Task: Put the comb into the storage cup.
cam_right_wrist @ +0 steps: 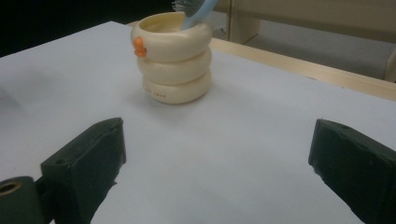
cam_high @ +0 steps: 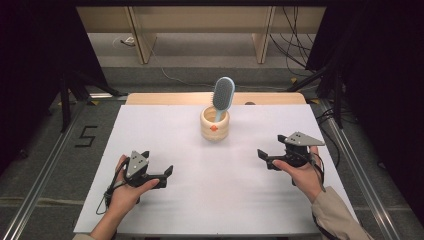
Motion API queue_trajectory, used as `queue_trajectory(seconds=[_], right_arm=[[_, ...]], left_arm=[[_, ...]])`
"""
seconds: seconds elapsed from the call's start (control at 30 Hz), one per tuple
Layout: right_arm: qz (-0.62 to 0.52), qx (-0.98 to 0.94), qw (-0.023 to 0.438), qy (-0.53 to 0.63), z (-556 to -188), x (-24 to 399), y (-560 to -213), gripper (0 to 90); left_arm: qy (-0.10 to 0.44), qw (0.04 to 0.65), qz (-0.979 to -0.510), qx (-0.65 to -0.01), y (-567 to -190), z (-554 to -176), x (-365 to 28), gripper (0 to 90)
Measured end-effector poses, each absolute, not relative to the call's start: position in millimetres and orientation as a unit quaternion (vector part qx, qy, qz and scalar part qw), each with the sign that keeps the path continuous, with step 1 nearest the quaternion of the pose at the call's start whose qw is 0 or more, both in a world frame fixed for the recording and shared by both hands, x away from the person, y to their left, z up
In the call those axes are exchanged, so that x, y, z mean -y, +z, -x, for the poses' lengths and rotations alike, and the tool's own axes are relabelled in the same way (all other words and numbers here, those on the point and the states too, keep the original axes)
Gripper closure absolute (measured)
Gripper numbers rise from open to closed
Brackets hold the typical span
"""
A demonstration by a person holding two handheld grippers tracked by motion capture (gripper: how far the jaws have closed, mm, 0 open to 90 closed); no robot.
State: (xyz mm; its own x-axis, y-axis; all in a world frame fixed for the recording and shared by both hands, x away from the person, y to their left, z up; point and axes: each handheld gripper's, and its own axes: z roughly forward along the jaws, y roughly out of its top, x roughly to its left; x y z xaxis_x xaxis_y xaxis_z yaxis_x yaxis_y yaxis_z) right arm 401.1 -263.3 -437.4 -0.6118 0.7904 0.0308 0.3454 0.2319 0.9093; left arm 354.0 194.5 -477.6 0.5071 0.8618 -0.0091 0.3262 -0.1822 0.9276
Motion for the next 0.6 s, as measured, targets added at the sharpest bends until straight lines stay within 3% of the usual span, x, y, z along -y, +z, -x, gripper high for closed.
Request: queue_trajectory(seconds=[0.6], right_arm=[[-0.383,-0.754,0.223,0.485,-373.7,283.4,-447.0,5.2]], left_arm=[[0.278,0.485,-0.721,-0.409,-478.2,-353.4,-194.2,1.1]])
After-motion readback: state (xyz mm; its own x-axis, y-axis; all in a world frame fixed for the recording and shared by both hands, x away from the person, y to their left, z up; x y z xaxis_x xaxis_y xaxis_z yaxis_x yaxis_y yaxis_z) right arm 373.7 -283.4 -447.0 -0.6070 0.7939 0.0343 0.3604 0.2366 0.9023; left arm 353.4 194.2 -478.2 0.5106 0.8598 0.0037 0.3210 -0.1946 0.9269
